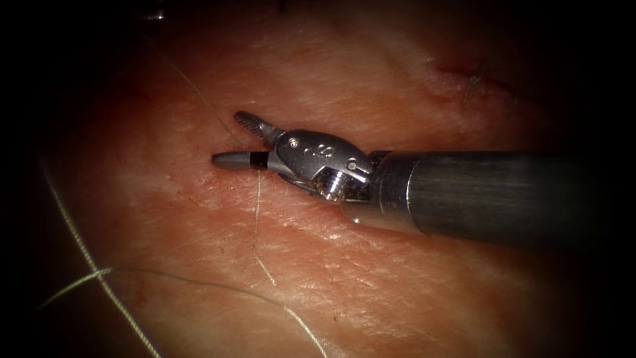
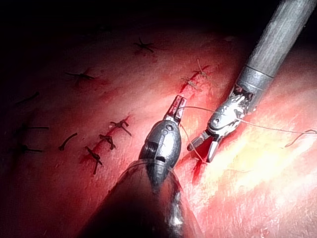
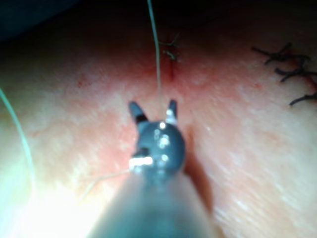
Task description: Wound Closure
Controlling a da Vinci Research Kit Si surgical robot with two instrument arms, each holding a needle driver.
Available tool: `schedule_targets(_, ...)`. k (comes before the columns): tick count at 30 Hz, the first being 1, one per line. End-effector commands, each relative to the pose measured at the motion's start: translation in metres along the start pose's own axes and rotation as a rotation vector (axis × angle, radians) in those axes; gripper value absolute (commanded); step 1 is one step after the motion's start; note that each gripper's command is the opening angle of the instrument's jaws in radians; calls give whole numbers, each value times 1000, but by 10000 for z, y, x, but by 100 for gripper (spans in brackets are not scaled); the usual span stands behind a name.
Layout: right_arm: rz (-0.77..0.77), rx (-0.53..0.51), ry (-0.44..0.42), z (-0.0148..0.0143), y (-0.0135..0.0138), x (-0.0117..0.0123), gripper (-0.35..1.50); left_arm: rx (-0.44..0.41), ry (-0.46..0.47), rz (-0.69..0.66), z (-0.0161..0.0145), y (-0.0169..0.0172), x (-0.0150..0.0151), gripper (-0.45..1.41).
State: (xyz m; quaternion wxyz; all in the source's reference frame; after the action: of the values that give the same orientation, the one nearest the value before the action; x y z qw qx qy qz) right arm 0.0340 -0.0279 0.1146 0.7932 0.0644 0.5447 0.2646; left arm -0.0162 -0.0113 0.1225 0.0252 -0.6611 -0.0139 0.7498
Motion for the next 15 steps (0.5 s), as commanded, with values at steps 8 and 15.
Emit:
schedule_targets(8,-18,-11,-16,33,3,-26,143,2,0,-2,9,1,-1,-45)
schedule_targets(15,-28,4,-21,46,-4,-33,143,2,0,2,9,1,3,-45)
